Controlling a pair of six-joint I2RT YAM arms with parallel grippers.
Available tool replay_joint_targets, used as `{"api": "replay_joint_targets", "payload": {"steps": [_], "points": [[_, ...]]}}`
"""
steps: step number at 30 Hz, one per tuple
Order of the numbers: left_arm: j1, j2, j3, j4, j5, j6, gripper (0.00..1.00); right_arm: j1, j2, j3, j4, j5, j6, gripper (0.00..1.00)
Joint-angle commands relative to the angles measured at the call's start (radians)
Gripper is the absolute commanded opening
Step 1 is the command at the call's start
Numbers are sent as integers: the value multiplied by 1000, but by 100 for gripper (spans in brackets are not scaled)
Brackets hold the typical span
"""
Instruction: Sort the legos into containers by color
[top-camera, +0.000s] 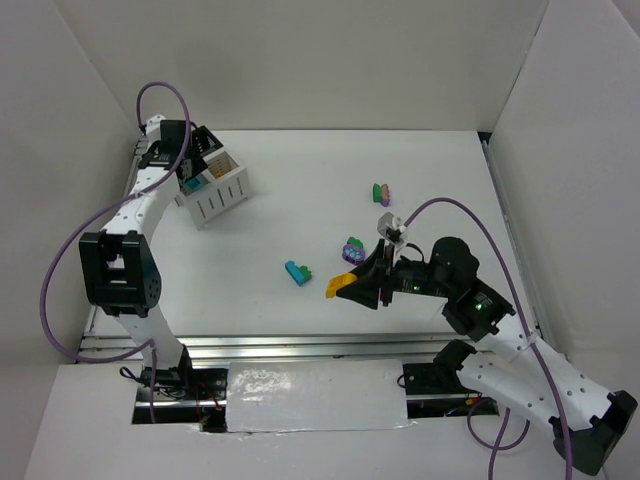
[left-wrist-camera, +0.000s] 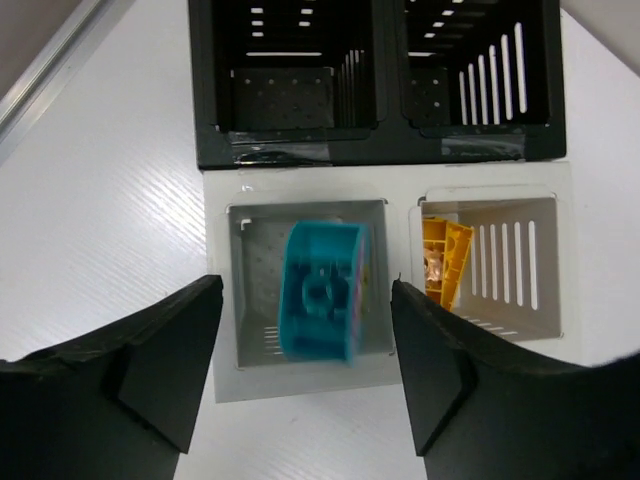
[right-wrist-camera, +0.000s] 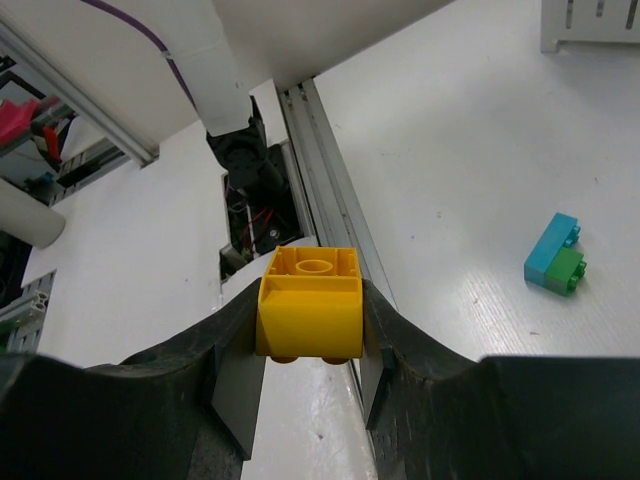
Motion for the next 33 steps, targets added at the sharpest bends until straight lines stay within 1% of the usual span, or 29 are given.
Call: {"api": "replay_joint_targets", "payload": {"steps": [1,2,3,4,6,9,11,13,14,15,16,17,18,19,20,21,22,23,24,25,26,27,29,30,31,33], "points": [[3,-18,5,57,31,-4,83,6,9,1,2,-19,-12,0],[3,-21,9,53,33,1,91,4,12,3,2,-19,-12,0],[3,-24,18,50,32,4,93,9,17,1,2,-18,-14,0],[3,-29,24,44,30,1,100,7,20,3,2,-18,-14,0],[3,-33,38,25,30,1,100,7,27,6,2,-11,-9,0],[3,-59,64,-25,22,-11,100,7,58,18,-10,51,9,0],[3,-107,67,-42,42,-16,100,9,90,50,-26,128,31,0],[-3,-165,78,-102,73,-26,100,9,155,93,-35,200,55,0],[-15,-193,86,-133,85,-39,99,9,179,110,-27,314,113,0],[-22,-223,83,-177,91,-43,98,9,243,129,-4,373,141,0],[-23,-306,69,-193,96,-54,99,9,286,176,16,410,163,0],[-23,-356,13,-194,116,-65,99,12,393,211,33,448,164,0],[-23,-404,-15,-196,123,-63,99,16,453,262,28,479,166,0],[-22,-503,-78,-212,145,-54,99,35,519,378,20,539,149,0],[-22,-551,-109,-213,168,-33,100,47,652,441,4,574,137,0],[-22,-590,-132,-223,183,-14,100,55,717,583,-12,611,126,0],[-23,-665,-188,-248,191,19,99,65,788,662,-29,639,108,0],[-22,-700,-219,-254,218,41,100,70,925,734,-61,680,100,0],[-22,-760,-248,-260,222,62,100,73,989,885,-78,702,100,0],[-20,-788,-294,-288,219,82,100,73,1056,967,-96,711,91,0],[-20,-817,-319,-300,199,90,99,76,1175,1038,-133,743,91,0],[-19,-881,-371,-286,200,114,100,76,1227,1166,-142,746,88,0],[-17,-943,-422,-277,174,122,99,78,1363,1301,-132,748,82,0],[-16,-1002,-451,-259,183,136,100,78,1397,1327,-115,733,63,0],[-16,-1030,-512,-209,202,144,99,84,1447,1342,-45,711,42,0],[-16,-1096,-572,-164,257,148,99,90,1474,1321,58,687,0,0]]}}
